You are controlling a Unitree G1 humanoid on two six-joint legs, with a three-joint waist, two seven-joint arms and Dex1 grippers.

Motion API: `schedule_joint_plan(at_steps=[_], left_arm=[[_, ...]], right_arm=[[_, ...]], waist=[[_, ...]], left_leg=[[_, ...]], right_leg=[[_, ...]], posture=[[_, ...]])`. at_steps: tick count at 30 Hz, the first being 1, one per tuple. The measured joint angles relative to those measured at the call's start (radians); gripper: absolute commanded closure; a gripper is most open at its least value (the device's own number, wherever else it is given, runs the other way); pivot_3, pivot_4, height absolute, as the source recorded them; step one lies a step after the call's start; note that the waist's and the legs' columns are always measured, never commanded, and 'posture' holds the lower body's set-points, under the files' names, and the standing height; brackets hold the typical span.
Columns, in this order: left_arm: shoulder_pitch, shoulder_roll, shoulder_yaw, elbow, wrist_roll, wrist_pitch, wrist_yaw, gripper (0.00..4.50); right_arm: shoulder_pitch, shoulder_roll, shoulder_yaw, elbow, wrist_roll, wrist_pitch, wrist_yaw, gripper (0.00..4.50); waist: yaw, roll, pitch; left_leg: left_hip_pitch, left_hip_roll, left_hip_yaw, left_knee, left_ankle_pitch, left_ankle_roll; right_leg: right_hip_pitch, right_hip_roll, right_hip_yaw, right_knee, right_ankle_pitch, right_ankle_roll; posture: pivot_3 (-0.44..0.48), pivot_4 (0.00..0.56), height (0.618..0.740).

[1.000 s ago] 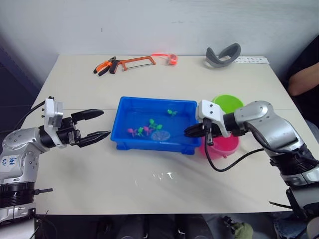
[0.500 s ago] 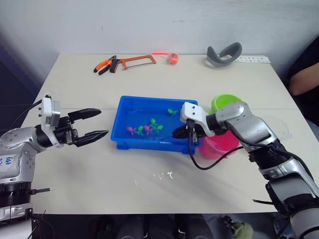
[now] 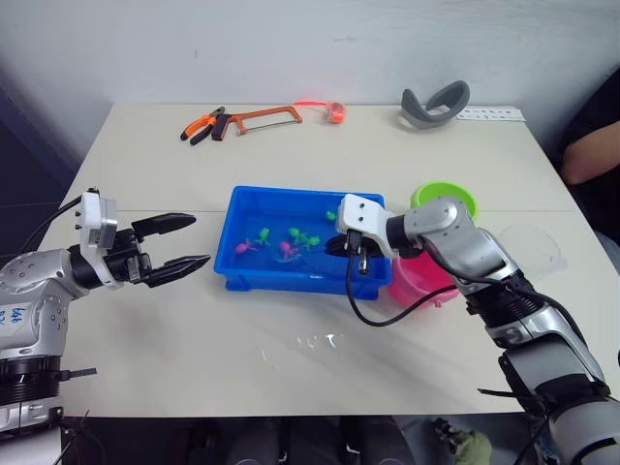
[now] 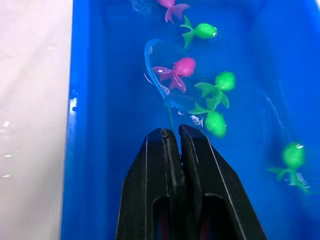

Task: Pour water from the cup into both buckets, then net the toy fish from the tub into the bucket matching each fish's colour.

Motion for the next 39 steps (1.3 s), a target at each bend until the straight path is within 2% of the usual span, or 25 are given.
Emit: schedule_joint_plan(at_steps=[21, 39], left_arm=[[0.004, 0.0, 0.0, 0.003, 0.001, -0.009, 0.008, 0.09], [-0.021, 0.0, -0.001, 0.041, 0.011, -0.025, 0.008, 0.09]], right_arm=[[0.118, -0.046, 0.012, 0.007, -0.161, -0.422, -0.065, 4.5], [0.087, 0.077, 0.006, 0.124, -0.217, -0.44, -0.181, 4.5]], waist=[[-0.016, 0.0, 0.0], [-0.02, 0.0, 0.0]], left_leg=[[0.0, 0.0, 0.0, 0.0, 0.0, 0.0], [0.0, 0.0, -0.001, 0.0, 0.002, -0.001]], right_leg=[[0.0, 0.0, -0.002, 0.0, 0.0, 0.0], [0.0, 0.0, 0.001, 0.001, 0.0, 0.0]], posture=[[0.0, 0.15, 0.74], [0.0, 0.15, 0.74]])
